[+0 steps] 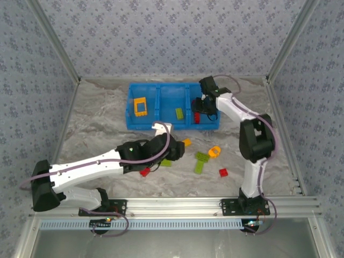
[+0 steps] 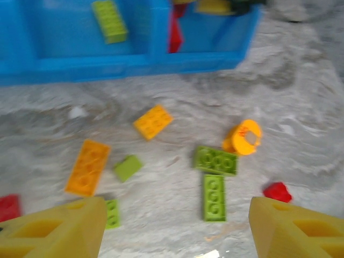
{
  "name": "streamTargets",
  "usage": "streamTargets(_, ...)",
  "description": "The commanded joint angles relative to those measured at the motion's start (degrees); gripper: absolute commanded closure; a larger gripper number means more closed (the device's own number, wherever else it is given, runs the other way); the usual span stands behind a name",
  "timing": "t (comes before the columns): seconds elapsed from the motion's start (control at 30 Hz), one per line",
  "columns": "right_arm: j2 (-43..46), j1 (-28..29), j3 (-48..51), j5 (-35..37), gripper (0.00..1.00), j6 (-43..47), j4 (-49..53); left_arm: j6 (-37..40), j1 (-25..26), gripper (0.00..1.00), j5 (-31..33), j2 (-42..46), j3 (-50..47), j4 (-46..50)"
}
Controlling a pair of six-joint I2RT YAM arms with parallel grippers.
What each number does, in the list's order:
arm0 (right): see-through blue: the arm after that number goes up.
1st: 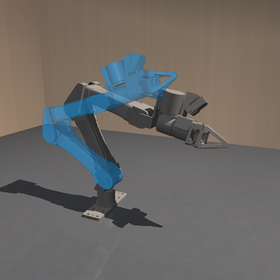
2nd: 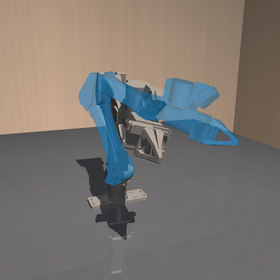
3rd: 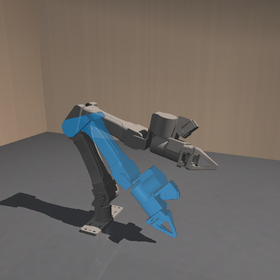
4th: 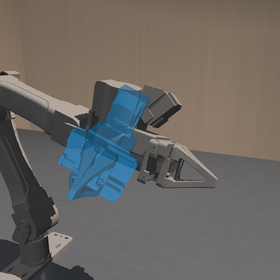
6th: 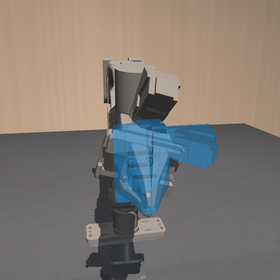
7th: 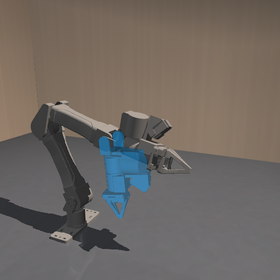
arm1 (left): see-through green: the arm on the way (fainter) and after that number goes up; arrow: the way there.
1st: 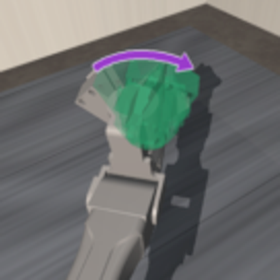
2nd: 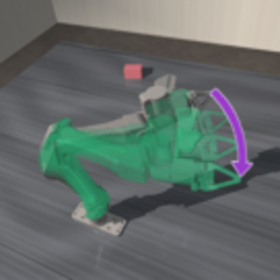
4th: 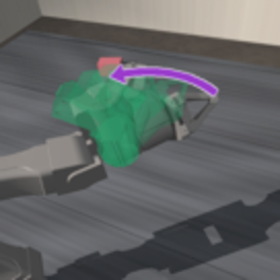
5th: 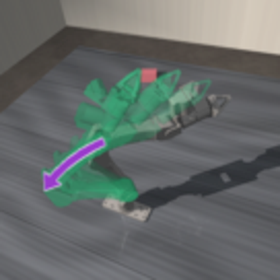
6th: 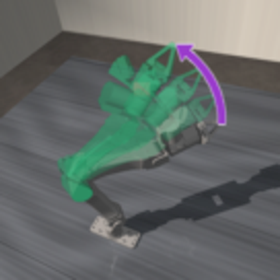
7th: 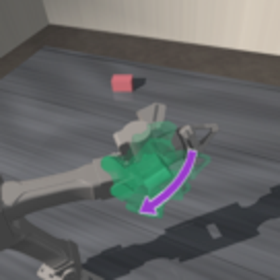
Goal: Sort the legos into containers by color
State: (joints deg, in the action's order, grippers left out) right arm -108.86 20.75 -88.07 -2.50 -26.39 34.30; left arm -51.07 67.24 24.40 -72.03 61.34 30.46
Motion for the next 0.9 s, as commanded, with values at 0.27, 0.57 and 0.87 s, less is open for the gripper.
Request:
streamTargets(0.27, 31.6, 31.1, 35.3, 6.6, 0.39, 12.7, -33.3, -16.8, -30.5, 0.24, -10.1, 13.1, -18.5, 16.6)
streamTargets(0.57, 29.2, 49.8, 42.6, 5.1, 0.32, 20.2, -46.0, -17.8, -53.0, 0.22, -27.6, 9.3, -29.1, 0.3)
streamTargets(0.87, 24.6, 53.2, 39.3, 6.9, 0.32, 18.1, -45.1, -19.2, -56.5, 0.34, -31.3, 0.2, -31.1, -8.3)
